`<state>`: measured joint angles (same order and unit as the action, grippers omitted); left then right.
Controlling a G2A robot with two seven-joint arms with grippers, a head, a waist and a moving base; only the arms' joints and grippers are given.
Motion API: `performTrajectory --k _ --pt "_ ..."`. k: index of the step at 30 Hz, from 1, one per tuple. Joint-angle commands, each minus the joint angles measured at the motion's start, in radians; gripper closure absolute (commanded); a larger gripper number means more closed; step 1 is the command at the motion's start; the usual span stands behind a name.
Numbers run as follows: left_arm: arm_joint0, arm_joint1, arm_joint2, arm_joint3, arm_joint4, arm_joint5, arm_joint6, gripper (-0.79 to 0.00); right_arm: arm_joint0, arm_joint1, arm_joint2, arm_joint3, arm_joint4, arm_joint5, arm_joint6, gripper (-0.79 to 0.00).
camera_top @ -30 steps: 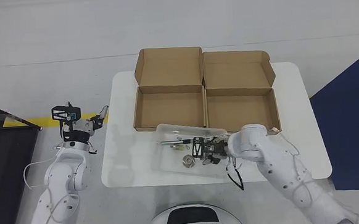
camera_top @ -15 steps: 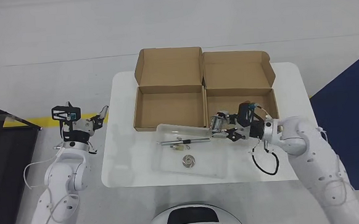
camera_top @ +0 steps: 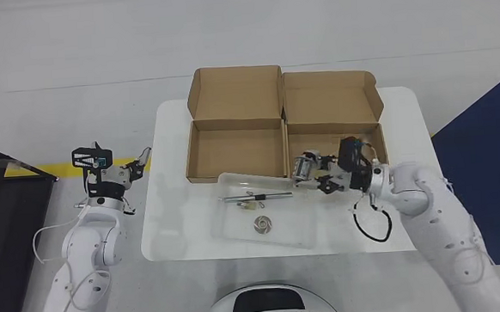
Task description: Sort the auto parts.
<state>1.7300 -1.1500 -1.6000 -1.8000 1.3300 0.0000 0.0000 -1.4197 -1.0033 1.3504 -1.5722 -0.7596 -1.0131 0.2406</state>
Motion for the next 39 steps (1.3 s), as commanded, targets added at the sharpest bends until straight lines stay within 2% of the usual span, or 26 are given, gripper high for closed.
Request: performTrajectory --k 1,4,33,36,39 --pt "0.000 0.000 0.000 0.000 0.000 0.000 0.000 -0.785 0.019 0.014 -0.024 0.018 0.194 0.001 0.015 0.000" --pt "0.000 0.000 0.000 0.000 0.000 0.000 0.000 -0.785 0.065 0.041 -0.076 0.039 0.507 0.001 0.127 0.000" --pt "0.000 0.000 0.000 0.000 0.000 0.000 0.000 -0.785 0.065 0.041 -0.076 0.039 0.507 0.001 0.127 0.000" --pt "0.000 0.000 0.000 0.000 0.000 0.000 0.000 -0.785 0.076 0.038 -0.090 0.064 0.607 0.024 0.121 0.000" --pt "0.000 0.000 0.000 0.000 0.000 0.000 0.000 -0.785 0.103 0.043 -0.125 0.105 0.803 0.001 0.194 0.000"
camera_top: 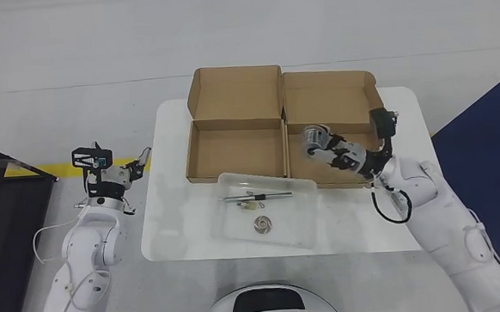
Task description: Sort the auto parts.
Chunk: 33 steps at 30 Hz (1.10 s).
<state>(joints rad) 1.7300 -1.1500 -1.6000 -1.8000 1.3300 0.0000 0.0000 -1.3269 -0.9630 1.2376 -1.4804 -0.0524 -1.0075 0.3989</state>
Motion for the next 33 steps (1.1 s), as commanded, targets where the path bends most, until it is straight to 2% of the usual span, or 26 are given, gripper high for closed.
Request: performTrajectory --k 1,3,8,11,14,23,29,33 --pt "0.000 0.000 0.000 0.000 0.000 0.000 0.000 -0.785 0.023 0.006 -0.027 0.028 0.174 -0.004 0.084 0.000" --pt "0.000 0.000 0.000 0.000 0.000 0.000 0.000 -0.785 0.055 0.013 -0.067 0.052 0.391 0.034 0.210 0.000" --pt "0.000 0.000 0.000 0.000 0.000 0.000 0.000 -0.785 0.156 0.023 -0.096 0.148 0.945 0.252 0.629 0.000" --pt "0.000 0.000 0.000 0.000 0.000 0.000 0.000 -0.785 0.206 0.015 -0.094 0.209 1.131 0.377 0.791 0.000" --pt "0.000 0.000 0.000 0.000 0.000 0.000 0.000 -0.785 0.235 0.003 -0.087 0.254 1.209 0.456 0.870 0.000" --pt "0.000 0.000 0.000 0.000 0.000 0.000 0.000 -0.785 0.246 -0.030 -0.040 0.272 1.158 0.466 0.880 0.000" --pt "0.000 0.000 0.000 0.000 0.000 0.000 0.000 -0.785 0.151 -0.028 0.021 0.110 0.799 0.203 0.618 0.000" --pt "0.000 0.000 0.000 0.000 0.000 0.000 0.000 -0.785 0.104 -0.017 0.030 0.085 0.557 0.026 0.440 0.000"
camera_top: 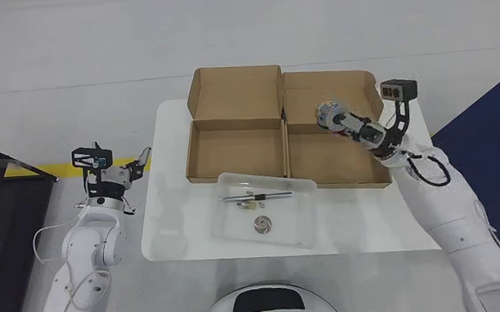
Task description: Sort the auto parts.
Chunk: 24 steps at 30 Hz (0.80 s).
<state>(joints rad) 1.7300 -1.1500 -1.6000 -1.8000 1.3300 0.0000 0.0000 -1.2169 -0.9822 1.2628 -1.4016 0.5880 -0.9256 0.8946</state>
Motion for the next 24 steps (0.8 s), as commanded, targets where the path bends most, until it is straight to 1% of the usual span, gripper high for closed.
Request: performTrajectory --k 1,2,4,8,13,17,21,23,24 --pt "0.000 0.000 0.000 0.000 0.000 0.000 0.000 -0.785 -0.011 0.004 0.015 0.011 -0.143 -0.087 -0.089 0.000" --pt "0.000 0.000 0.000 0.000 0.000 0.000 0.000 -0.785 -0.013 0.002 0.032 0.002 -0.180 -0.087 -0.100 0.000" --pt "0.000 0.000 0.000 0.000 0.000 0.000 0.000 -0.785 -0.028 -0.006 0.080 -0.020 -0.301 -0.087 -0.174 0.000" --pt "0.000 0.000 0.000 0.000 0.000 0.000 0.000 -0.785 -0.086 -0.031 0.135 -0.113 -0.616 -0.087 -0.393 0.000" --pt "0.000 0.000 0.000 0.000 0.000 0.000 0.000 -0.785 -0.150 -0.056 0.136 -0.181 -0.975 -0.087 -0.689 0.000" --pt "0.000 0.000 0.000 0.000 0.000 0.000 0.000 -0.785 -0.165 -0.063 0.109 -0.174 -1.158 -0.087 -0.873 0.000" --pt "0.000 0.000 0.000 0.000 0.000 0.000 0.000 -0.785 -0.164 -0.056 0.073 -0.164 -1.250 -0.087 -0.969 0.000" --pt "0.000 0.000 0.000 0.000 0.000 0.000 0.000 -0.785 -0.164 -0.047 0.069 -0.142 -1.291 -0.087 -0.977 0.000" --pt "0.000 0.000 0.000 0.000 0.000 0.000 0.000 -0.785 -0.162 -0.041 0.076 -0.120 -1.318 -0.087 -0.956 0.000"
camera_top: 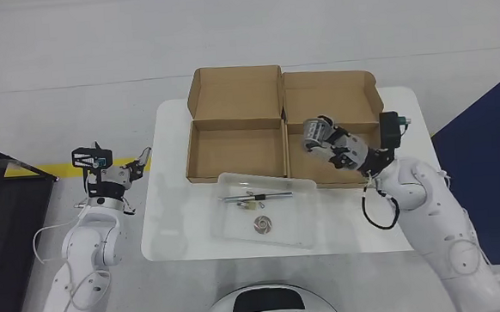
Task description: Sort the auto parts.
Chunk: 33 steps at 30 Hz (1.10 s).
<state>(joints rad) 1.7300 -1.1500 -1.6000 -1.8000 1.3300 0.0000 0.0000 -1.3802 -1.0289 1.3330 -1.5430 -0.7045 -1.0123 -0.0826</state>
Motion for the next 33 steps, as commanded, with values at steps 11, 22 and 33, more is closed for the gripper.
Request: performTrajectory --k 11,22,33 --pt "0.000 0.000 0.000 0.000 0.000 0.000 0.000 -0.785 0.006 0.037 0.098 0.132 0.027 0.260 0.336 0.000" --pt "0.000 0.000 0.000 0.000 0.000 0.000 0.000 -0.785 0.068 0.018 0.057 0.176 0.021 0.912 0.646 0.000" --pt "0.000 0.000 0.000 0.000 0.000 0.000 0.000 -0.785 0.159 0.000 0.004 0.267 0.031 1.054 0.750 -0.317"
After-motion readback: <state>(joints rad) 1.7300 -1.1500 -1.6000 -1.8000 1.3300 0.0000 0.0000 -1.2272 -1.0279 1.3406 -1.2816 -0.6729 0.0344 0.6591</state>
